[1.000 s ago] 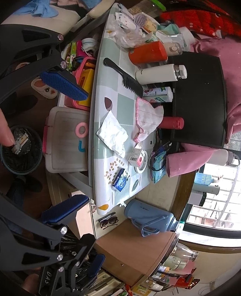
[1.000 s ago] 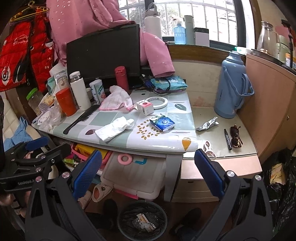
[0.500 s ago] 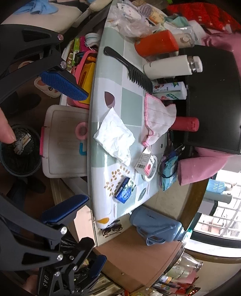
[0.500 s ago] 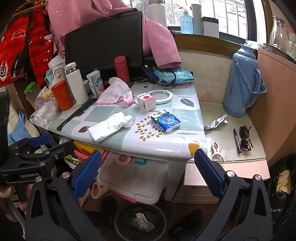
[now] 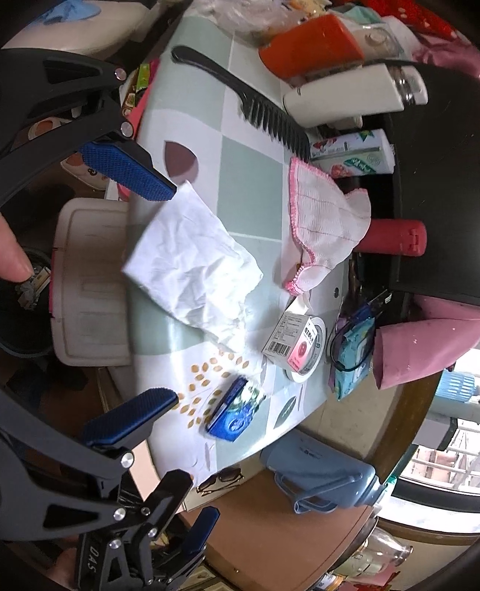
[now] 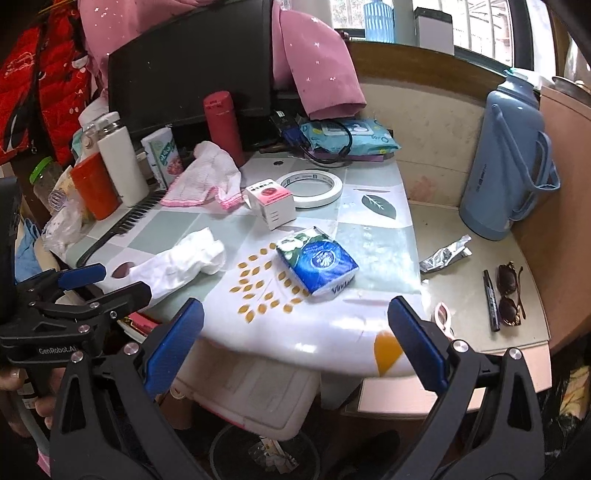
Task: Collect trash
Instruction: 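Grasp the crumpled white tissue with the left tool while the right tool grasps the blue tissue packet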
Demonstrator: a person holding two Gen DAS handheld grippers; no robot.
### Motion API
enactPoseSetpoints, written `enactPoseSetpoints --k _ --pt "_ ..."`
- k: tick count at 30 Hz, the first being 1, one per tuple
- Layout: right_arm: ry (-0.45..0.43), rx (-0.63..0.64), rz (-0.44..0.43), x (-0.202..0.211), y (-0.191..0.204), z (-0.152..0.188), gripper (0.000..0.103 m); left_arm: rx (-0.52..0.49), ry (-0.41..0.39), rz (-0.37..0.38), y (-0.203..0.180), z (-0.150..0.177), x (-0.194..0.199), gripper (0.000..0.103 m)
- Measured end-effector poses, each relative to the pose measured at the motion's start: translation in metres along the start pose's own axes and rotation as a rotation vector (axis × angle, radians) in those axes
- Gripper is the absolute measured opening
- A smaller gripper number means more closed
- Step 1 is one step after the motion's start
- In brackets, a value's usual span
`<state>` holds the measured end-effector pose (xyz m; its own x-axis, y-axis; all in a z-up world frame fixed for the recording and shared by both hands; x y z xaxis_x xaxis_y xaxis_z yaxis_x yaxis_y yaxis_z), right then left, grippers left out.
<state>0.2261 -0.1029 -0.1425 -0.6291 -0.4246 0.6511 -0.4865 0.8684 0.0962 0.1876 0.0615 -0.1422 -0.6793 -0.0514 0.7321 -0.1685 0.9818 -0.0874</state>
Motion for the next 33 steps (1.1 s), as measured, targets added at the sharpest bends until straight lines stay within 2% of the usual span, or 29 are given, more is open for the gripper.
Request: enactPoseSetpoints --k 17,25,28,29,30,33 --pt "0.063 0.03 -0.006 -0.084 -0.024 -0.015 0.098 0.018 0.048 0.002 0.008 -0.015 -0.069 0.099" --pt "0.05 0.082 0.032 -0.1 -0.023 -0.01 0.097 0.007 0.04 -0.004 0.008 -0.018 -0.075 0.099" --pt "0.032 0.086 0.024 -0.098 -0.022 -0.011 0.084 0.008 0.046 0.002 0.008 -0.019 -0.075 0.098" --pt "0.029 0.08 0.022 -0.097 -0.022 -0.011 0.074 0.0 0.045 -0.01 0.008 -0.019 -0.075 0.097" --pt "0.028 0.071 0.019 -0.096 -0.023 -0.012 0.069 -0.01 0.045 -0.025 0.007 -0.018 -0.075 0.096" --pt "0.025 0.073 0.02 -0.096 -0.024 -0.012 0.067 -0.027 0.039 -0.069 0.007 -0.016 -0.075 0.089"
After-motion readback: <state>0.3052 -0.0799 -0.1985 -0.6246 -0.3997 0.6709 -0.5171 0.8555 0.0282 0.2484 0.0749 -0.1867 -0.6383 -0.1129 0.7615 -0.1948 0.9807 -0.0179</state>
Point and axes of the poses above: each gripper's, at about its wrist camera, not at the fingertips, and x roughly against the way its jaws point, y to its left, z to its underside, the point moved 7 cm from there along -x, roughly the way its jaws point, and after that the axes turned 3 degrees about -z, right-handed, at the moved point
